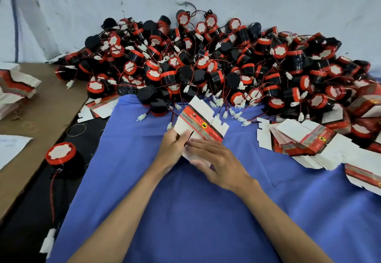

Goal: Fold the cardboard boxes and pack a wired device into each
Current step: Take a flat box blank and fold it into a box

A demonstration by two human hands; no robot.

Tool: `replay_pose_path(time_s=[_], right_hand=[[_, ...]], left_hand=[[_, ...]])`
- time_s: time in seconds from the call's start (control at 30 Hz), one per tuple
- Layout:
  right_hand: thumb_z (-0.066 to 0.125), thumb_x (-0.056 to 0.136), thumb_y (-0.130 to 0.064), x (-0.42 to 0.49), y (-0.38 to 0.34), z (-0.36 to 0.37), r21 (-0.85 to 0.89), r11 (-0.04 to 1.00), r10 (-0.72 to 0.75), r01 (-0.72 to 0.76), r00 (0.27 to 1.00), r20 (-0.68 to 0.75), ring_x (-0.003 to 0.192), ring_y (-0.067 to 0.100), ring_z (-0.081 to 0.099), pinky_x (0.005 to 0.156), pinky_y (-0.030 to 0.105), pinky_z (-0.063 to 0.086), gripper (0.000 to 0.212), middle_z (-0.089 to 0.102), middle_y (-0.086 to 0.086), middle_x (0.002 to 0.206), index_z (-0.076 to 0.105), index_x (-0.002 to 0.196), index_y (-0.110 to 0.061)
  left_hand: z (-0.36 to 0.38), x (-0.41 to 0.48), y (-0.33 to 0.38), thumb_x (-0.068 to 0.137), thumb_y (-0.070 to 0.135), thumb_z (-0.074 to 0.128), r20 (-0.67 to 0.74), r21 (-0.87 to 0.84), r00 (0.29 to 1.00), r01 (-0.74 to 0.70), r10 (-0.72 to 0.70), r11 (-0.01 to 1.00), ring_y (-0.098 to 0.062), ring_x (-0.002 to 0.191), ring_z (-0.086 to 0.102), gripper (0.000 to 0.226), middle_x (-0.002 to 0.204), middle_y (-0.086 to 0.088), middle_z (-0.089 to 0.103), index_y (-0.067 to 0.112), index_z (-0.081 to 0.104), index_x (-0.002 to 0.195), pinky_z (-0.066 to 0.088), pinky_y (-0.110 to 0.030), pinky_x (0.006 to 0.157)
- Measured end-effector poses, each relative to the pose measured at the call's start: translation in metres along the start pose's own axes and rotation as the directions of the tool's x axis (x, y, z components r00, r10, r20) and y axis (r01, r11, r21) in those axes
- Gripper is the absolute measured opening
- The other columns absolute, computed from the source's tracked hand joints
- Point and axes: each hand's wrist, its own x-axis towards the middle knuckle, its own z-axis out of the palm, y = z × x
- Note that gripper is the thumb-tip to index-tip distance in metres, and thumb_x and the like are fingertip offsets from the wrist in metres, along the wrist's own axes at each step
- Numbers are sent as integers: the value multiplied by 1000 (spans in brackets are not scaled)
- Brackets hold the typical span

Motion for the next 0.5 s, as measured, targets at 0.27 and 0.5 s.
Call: replay_pose_path(time_s=[0.27,0.5], right_hand=[[58,88,-52,-1,7,-1,-88,866,499,-492,860,110,148,20,-9,118,49,2,89,-11,3,159,-5,147,-27],[53,72,-46,-5,14,-6,150,825,546,-545,837,39,141,10,20,111,21,22,90,13,-12,157,14,151,-27]], left_hand=[[1,-8,7,92,3,61,102,22,993,-57,55,998,-6,61,59,13,69,7,66,14,64,84,46,-20,57],[0,-7,3,89,5,67,230,160,971,-97,58,982,2,72,65,17,84,8,70,22,65,88,50,-18,63]])
